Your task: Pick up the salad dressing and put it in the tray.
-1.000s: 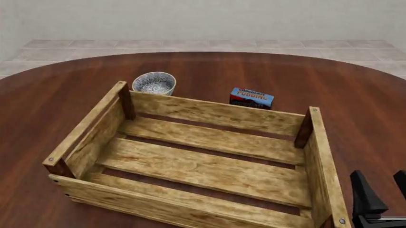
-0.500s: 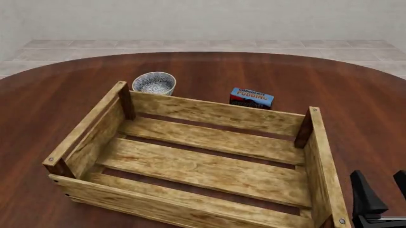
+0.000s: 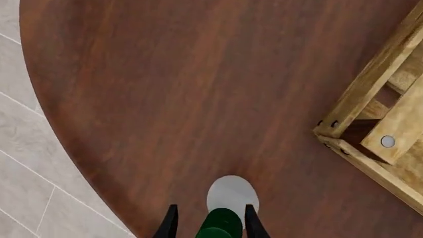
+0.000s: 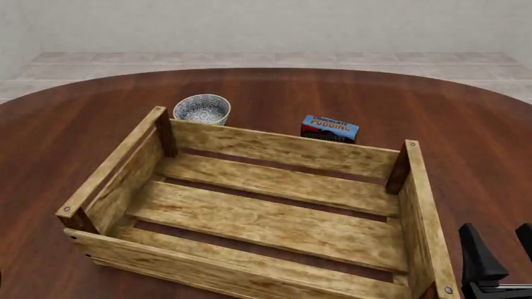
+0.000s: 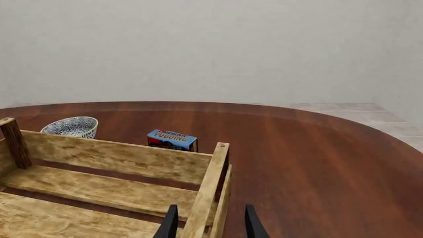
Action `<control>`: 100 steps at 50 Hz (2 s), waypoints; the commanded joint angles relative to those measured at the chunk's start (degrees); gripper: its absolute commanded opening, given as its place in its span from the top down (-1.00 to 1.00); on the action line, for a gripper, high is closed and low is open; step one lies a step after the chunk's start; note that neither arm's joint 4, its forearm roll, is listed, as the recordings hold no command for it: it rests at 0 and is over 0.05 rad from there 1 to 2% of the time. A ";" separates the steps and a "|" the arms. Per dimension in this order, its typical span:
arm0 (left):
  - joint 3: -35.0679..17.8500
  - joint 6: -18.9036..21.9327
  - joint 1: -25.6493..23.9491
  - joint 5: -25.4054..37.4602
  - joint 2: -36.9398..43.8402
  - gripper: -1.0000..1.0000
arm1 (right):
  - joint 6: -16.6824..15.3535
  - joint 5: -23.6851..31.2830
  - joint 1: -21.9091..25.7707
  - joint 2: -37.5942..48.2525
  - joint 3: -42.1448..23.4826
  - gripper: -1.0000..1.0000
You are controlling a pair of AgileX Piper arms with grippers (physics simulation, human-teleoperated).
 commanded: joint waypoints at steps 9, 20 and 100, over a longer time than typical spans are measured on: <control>3.79 2.02 2.37 -4.33 3.75 -1.00 | 0.00 0.01 0.00 0.00 0.00 -1.00; 4.56 2.46 2.69 -3.74 3.20 1.00 | -0.02 0.00 0.01 0.00 0.00 -1.00; -31.08 -10.49 -19.24 16.90 -5.74 1.00 | 0.00 0.00 0.00 0.00 0.00 -1.00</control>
